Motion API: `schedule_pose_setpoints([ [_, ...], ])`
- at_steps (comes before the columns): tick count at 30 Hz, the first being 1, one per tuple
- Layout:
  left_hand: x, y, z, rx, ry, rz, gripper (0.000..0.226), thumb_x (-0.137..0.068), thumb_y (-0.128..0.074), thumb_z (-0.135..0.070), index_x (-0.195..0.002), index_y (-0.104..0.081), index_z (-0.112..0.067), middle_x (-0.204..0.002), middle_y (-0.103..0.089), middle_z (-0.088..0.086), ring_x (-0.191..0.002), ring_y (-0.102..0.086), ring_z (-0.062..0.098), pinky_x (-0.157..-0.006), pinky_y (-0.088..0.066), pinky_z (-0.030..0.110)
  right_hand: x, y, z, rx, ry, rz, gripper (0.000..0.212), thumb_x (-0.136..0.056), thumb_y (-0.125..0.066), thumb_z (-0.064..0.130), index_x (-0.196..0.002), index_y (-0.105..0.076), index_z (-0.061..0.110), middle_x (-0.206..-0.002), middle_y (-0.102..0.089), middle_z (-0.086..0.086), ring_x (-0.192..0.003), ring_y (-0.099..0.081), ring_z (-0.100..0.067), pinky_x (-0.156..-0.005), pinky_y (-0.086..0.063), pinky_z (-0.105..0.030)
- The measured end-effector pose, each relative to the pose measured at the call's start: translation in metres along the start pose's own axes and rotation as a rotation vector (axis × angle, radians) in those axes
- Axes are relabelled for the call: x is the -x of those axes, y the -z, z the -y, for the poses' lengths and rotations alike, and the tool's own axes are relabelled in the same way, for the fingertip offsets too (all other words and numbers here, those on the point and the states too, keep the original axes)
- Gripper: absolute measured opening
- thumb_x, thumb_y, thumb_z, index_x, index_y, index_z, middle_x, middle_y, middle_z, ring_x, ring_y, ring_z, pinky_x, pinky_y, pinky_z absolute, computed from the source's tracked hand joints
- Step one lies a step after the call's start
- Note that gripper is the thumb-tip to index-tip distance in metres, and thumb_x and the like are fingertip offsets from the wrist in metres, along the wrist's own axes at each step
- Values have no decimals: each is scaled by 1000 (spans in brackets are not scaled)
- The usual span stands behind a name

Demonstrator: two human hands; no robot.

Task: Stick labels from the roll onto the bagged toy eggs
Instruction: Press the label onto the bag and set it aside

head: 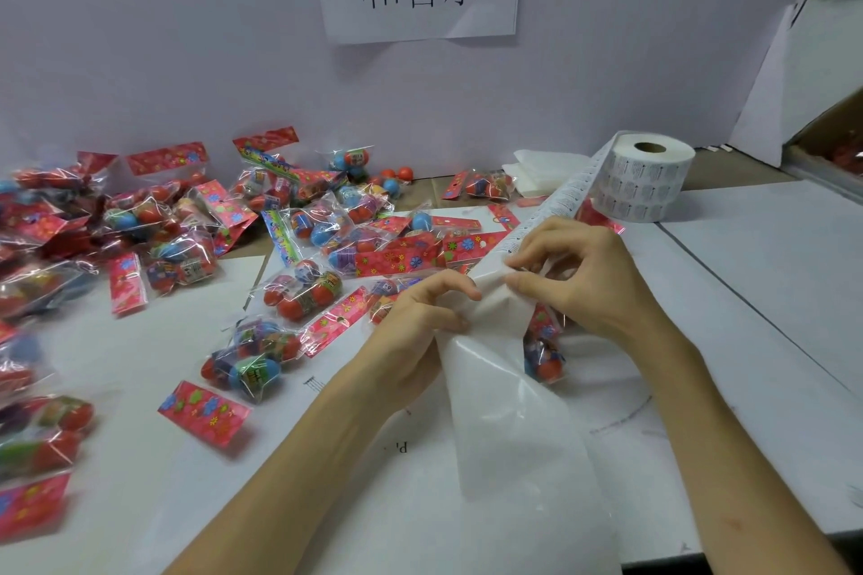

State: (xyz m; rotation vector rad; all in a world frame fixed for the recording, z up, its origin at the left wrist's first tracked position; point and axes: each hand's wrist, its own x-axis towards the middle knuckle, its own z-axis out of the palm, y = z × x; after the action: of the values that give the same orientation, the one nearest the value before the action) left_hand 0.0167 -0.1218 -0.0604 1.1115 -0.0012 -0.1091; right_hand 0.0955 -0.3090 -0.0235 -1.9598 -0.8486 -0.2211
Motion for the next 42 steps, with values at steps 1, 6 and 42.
schedule_pose_setpoints([
  [1,0,-1,0,-15,-4,3,46,-72,-51,19,-65,-72,-21,-96,-73,5,-81,-68,26,-60,-59,32,0,0,0,-7,-4,-6,10,-75,-87,5,-82,-80,9,-88,-72,-1,-80,-67,-12,-73,-54,-32],
  [6,1,-4,2,-60,-9,-18,57,-80,-43,26,-61,-71,-20,-89,-72,2,-75,-68,23,-57,-58,31,-2,0,0,-17,-25,-28,10,-78,-82,1,-80,-81,11,-85,-73,-1,-80,-67,-15,-74,-55,-34],
  [42,3,6,-9,-619,-398,-427,16,-89,-79,-25,-104,-79,-28,-90,-75,-8,-75,-67,9,-68,-60,28,-1,-16,2,-363,-78,168,59,-84,-64,-19,-119,-69,28,-94,-78,-6,-89,-74,-14,-84,-61,-32],
])
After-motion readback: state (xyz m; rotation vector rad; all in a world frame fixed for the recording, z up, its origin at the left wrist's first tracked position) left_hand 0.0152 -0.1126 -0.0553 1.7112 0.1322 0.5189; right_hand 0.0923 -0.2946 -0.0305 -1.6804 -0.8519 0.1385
